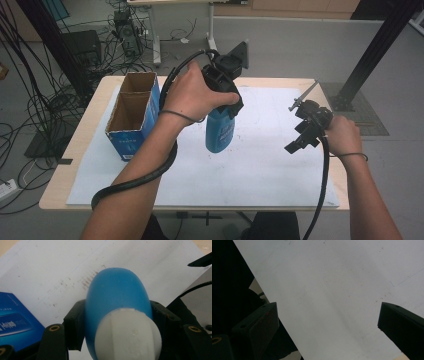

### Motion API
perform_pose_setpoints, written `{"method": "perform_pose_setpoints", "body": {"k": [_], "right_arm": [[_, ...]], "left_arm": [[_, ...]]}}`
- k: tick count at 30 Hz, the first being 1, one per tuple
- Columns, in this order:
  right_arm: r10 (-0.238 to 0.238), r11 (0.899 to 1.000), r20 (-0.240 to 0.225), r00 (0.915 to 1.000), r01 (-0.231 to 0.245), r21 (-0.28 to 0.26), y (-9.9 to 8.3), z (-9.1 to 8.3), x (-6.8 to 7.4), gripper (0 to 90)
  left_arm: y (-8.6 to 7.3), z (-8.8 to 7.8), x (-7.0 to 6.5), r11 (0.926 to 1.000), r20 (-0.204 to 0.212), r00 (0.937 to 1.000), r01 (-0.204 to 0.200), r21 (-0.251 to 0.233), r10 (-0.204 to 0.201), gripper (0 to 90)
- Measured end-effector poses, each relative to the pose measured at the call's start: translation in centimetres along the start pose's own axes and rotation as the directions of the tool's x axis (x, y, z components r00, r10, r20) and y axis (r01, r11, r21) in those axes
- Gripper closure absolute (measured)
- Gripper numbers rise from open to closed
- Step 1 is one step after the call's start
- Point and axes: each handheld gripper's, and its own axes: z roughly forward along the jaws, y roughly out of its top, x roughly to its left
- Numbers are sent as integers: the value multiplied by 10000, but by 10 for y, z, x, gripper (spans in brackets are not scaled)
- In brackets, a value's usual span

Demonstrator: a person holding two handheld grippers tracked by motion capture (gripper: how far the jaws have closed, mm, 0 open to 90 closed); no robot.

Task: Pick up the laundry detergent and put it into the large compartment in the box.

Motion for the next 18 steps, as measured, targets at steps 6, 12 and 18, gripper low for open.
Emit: {"method": "perform_pose_setpoints", "body": {"k": [6, 12, 18], "right_arm": [[-19, 10000, 18, 10000, 19, -22, -1, -2, 0, 32], [19, 9999, -11, 10000, -19, -102, -2, -4, 0, 31], [26, 9999, 15, 10000, -26, -131, -3, -6, -1, 31]], "left_arm": [[7, -19, -2, 9998, 31, 10000, -8, -194, 9, 376], [16, -43, -6, 9994, -18, 10000, -78, -332, 78, 377], [26, -75, -9, 9983, 110, 9997, -201, -556, 207, 377]]}}
